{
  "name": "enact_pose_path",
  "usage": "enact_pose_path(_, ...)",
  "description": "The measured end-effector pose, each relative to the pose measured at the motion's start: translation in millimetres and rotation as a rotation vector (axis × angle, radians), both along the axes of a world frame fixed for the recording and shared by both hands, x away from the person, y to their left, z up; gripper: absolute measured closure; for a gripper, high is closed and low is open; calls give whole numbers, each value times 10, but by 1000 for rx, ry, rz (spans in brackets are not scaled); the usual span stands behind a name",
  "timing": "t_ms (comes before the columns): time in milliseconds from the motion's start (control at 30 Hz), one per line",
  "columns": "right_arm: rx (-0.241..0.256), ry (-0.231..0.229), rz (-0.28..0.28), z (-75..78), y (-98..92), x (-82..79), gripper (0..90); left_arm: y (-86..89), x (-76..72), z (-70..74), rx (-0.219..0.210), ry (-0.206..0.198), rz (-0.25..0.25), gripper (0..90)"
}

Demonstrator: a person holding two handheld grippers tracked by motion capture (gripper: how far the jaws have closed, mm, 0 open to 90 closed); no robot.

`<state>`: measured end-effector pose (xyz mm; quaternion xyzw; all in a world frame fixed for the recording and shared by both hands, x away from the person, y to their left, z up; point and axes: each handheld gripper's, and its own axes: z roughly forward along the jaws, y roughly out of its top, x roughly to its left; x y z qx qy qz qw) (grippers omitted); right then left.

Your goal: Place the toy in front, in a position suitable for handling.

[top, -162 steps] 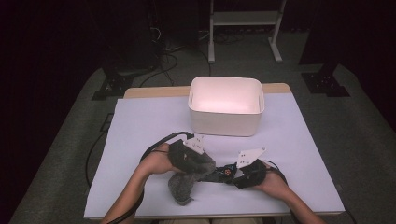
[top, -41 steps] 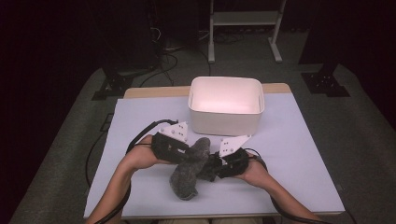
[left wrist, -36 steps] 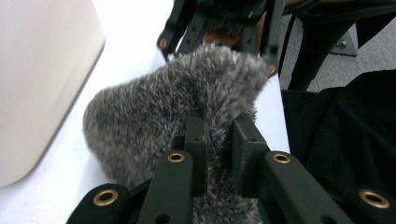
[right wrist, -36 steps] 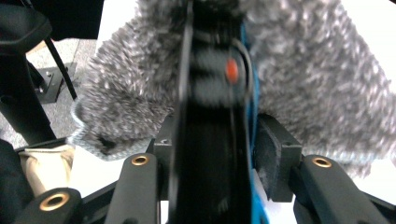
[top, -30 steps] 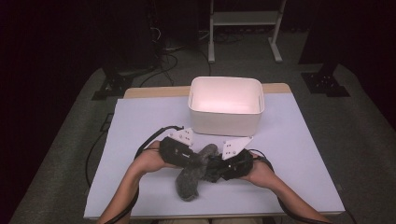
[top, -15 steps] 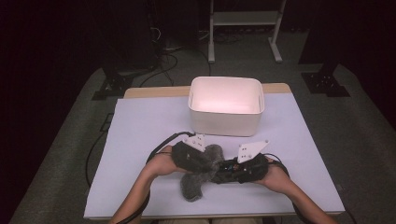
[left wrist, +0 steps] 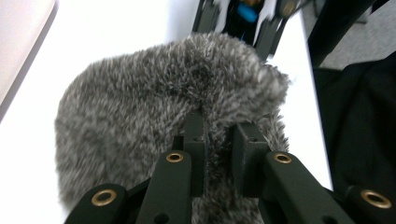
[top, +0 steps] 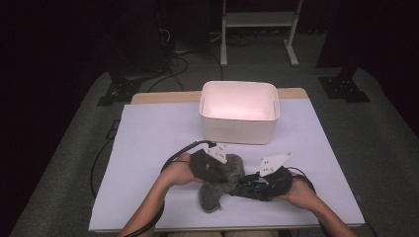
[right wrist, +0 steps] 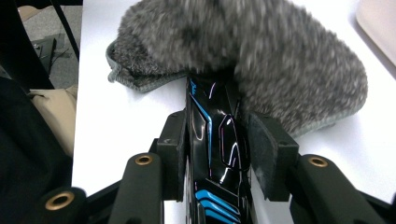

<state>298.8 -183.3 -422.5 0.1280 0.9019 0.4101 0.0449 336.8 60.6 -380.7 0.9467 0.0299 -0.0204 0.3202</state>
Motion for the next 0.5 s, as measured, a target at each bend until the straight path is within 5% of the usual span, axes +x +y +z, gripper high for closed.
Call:
enact_pose_path(200, -64, 31, 18, 56, 81, 50, 513, 158, 39, -170, 12, 32, 36, 777)
enact_pose_path(367, -214, -6, 46, 30, 379, 54, 512, 177, 31, -238, -26, 59, 38, 777)
enact_pose_path(500, -260, -7, 78, 10, 519, 75, 561, 251, 20, -212, -27, 58, 40, 778)
